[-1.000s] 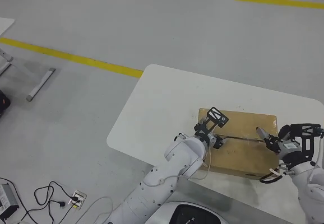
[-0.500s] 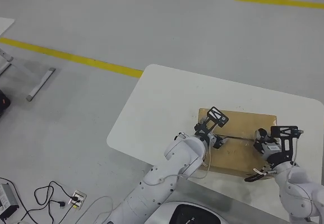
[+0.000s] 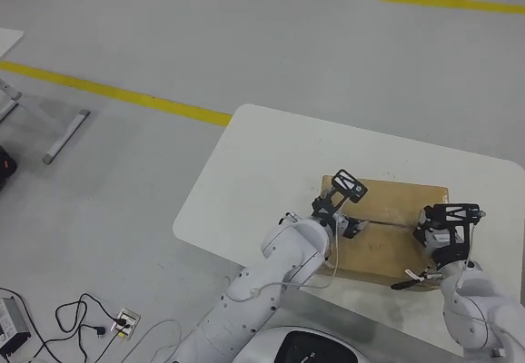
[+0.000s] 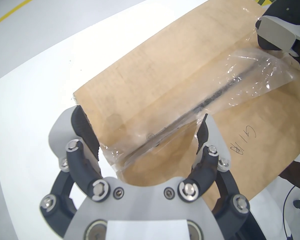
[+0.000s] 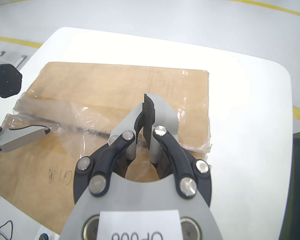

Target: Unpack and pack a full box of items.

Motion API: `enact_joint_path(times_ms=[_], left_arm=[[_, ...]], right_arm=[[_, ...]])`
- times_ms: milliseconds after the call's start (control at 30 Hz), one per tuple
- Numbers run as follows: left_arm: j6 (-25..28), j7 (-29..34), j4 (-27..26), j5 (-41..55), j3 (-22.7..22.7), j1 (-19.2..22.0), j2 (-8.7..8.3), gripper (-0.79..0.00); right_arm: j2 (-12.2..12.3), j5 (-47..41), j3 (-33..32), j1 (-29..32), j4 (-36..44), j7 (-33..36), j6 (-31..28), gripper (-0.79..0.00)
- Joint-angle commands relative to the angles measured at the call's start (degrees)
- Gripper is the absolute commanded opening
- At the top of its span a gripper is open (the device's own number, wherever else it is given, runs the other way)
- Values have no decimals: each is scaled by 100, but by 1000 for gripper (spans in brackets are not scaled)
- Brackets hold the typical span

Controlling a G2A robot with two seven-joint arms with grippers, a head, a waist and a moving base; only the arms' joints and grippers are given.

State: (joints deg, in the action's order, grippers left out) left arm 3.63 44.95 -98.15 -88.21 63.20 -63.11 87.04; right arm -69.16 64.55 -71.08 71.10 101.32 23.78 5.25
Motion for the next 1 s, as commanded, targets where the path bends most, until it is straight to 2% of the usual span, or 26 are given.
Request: enact_joint_path(times_ms=[0,200,433,567,733,967], left_arm=[[-5,-21,-102,48,43,-19,-5,0],[-86,-193,-222,177,216,26,-15,0],[-213,-308,584,124,146,386,18,0],[-216,-235,790,124,37,493,40,0],[-181,-199,781,143,-15,477,45,0],[-8,-97,429,225,-34,324,29,0]], right_arm=[[-2,52,-19,-5,-21,29,17,-785],[-12,105,-83,14,-12,85,48,-785],[-16,106,-198,73,48,138,31,-785],[-15,-37,-384,149,254,97,85,-785],[-12,-354,-706,245,677,19,163,-785],[-35,-455,-777,225,1004,-16,294,-785]])
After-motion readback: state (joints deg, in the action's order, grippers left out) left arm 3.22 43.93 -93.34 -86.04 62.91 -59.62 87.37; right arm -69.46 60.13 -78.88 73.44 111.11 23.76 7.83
